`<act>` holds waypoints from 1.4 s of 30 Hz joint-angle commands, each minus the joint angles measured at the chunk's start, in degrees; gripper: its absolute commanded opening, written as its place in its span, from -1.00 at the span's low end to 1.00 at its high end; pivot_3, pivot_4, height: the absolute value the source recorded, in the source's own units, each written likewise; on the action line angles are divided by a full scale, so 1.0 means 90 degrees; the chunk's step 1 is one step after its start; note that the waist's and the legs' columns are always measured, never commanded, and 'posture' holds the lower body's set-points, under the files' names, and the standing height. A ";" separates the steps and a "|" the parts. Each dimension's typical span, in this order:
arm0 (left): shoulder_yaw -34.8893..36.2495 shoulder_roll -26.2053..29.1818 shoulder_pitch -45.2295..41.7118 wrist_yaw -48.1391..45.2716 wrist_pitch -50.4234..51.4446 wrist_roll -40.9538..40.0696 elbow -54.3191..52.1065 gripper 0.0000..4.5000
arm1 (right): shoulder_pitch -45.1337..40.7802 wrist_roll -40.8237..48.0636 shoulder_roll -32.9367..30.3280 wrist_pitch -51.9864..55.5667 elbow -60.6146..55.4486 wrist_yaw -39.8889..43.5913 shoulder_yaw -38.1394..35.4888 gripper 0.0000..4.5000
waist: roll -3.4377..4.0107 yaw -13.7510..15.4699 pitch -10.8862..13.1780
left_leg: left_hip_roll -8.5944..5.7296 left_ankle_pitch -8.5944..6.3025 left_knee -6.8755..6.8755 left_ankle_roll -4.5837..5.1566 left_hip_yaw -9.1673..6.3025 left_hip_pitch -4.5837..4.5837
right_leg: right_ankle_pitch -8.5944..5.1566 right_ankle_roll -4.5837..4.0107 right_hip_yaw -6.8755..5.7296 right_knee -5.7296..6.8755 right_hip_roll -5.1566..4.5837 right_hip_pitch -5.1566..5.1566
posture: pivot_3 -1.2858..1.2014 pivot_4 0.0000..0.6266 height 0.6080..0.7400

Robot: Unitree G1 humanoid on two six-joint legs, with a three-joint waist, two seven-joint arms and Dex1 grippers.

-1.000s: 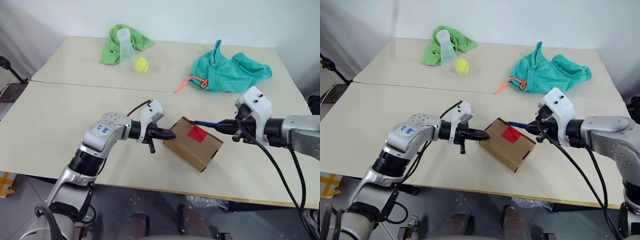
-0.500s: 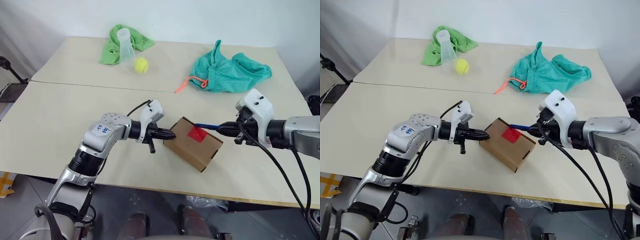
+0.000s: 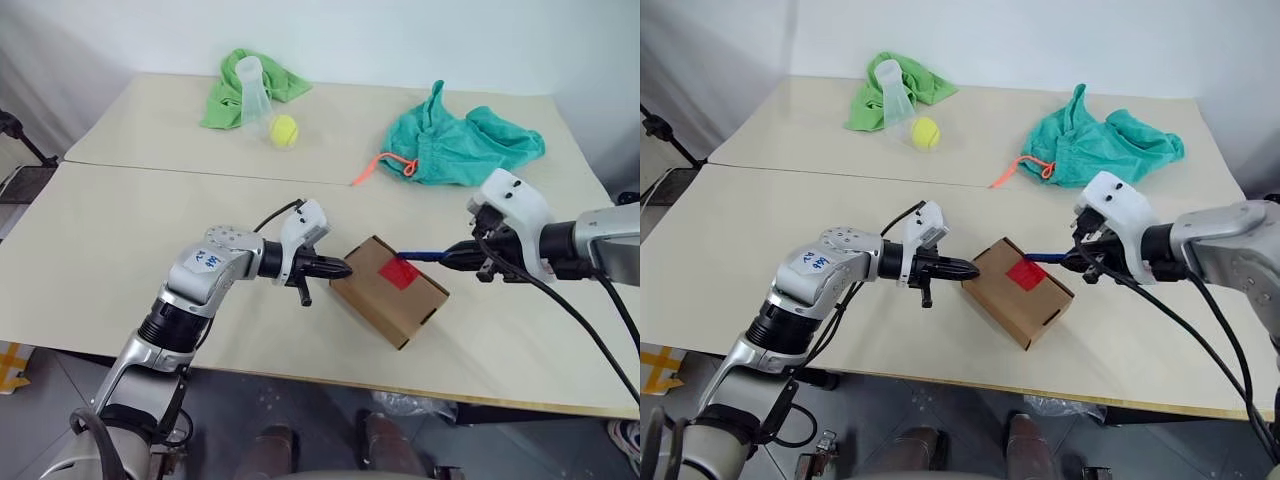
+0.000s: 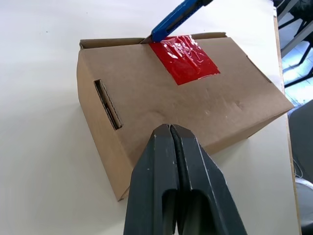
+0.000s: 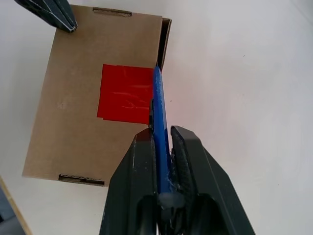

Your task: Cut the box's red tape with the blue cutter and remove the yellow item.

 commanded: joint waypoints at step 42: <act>-0.1485 -0.0445 -0.0448 0.0768 0.0947 0.1203 0.0460 -0.98 | -0.2138 0.0188 -0.1320 0.1029 0.0480 0.1254 0.2675 -0.92 | 0.0008 0.0122 -0.0019 | -0.0018 -0.0041 0.0064 0.0060 -0.0020 0.0013 | 0.0018 0.0031 -0.0023 -0.0057 -0.0017 0.0081 | 0.03 -0.52 1.00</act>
